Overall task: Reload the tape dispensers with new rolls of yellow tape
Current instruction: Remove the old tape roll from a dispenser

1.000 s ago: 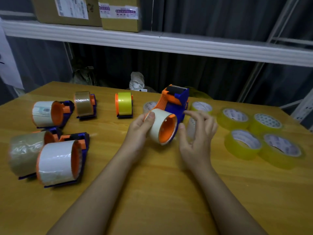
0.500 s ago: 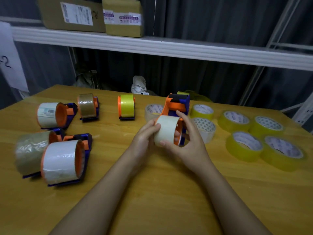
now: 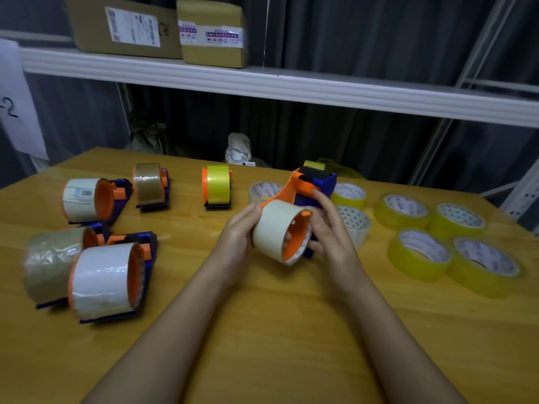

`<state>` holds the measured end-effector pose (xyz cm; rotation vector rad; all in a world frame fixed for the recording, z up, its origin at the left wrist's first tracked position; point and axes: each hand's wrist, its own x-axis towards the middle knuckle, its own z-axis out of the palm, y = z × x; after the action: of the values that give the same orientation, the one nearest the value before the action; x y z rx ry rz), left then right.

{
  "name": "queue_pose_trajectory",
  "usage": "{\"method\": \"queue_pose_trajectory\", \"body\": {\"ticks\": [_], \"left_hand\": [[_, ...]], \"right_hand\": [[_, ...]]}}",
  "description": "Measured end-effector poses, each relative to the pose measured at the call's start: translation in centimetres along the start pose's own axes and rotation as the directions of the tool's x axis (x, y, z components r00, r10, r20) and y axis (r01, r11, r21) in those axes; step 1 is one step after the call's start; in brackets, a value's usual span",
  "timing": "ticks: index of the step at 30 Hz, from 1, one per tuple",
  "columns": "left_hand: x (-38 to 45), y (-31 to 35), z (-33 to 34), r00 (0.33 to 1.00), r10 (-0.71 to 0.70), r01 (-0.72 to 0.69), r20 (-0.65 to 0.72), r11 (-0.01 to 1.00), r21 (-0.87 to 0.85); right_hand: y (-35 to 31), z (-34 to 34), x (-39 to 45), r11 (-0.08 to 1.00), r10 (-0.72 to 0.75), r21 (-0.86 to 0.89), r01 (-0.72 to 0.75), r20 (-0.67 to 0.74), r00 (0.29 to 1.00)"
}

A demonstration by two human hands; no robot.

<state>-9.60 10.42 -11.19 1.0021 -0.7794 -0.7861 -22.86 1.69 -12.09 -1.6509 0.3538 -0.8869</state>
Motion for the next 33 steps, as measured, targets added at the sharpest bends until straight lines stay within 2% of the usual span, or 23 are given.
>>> {"method": "queue_pose_trajectory", "body": {"ticks": [4, 7, 9, 13, 16, 20, 26, 30, 31, 33], "left_hand": [[0.2, 0.2, -0.3, 1.000, 0.027, -0.027, -0.009, 0.999, 0.028], [0.2, 0.2, -0.6, 0.999, 0.040, -0.038, -0.015, 0.994, 0.098], [0.1, 0.1, -0.5, 0.999, 0.040, -0.037, -0.019, 0.989, 0.146], [0.1, -0.3, -0.3, 0.992, 0.118, -0.099, -0.048, 0.949, 0.300], [-0.2, -0.6, -0.3, 0.984, 0.178, -0.171, 0.022, 0.890, 0.422], [-0.9, -0.7, 0.2, 0.988, 0.094, -0.145, 0.123, 0.835, 0.530], [-0.7, -1.0, 0.6, 0.983, 0.147, -0.180, 0.108, 0.679, 0.712], [-0.9, -1.6, 1.0, 0.951, 0.289, -0.253, 0.107, 0.534, 0.806], [-0.9, -1.6, 1.2, 0.945, 0.313, -0.261, 0.098, 0.536, 0.803], [-0.9, -1.6, 1.3, 0.958, 0.282, -0.228, 0.052, 0.639, 0.734]], "right_hand": [[-0.3, 0.3, -0.1, 0.981, 0.144, 0.118, -0.155, 0.098, 0.985], [-0.3, 0.3, -0.1, 0.907, 0.252, 0.302, -0.294, 0.172, 0.952], [-0.5, 0.1, -0.1, 0.871, 0.285, 0.360, -0.335, 0.186, 0.940], [-0.4, 0.2, 0.0, 0.868, 0.301, 0.380, -0.319, 0.106, 0.948], [-0.2, 0.2, 0.1, 0.856, 0.311, 0.421, -0.302, 0.048, 0.949], [-0.3, -0.1, 0.2, 0.828, 0.304, 0.496, -0.260, -0.007, 0.953], [-0.5, 0.6, -0.1, 0.931, 0.235, 0.322, -0.172, -0.168, 0.957], [0.2, 1.2, -0.1, 0.996, 0.077, 0.062, -0.061, -0.296, 0.952], [0.5, 1.2, -0.1, 0.998, -0.002, -0.064, -0.019, -0.317, 0.949], [0.9, 1.0, 0.0, 0.965, -0.125, -0.259, 0.042, -0.314, 0.941]]}}
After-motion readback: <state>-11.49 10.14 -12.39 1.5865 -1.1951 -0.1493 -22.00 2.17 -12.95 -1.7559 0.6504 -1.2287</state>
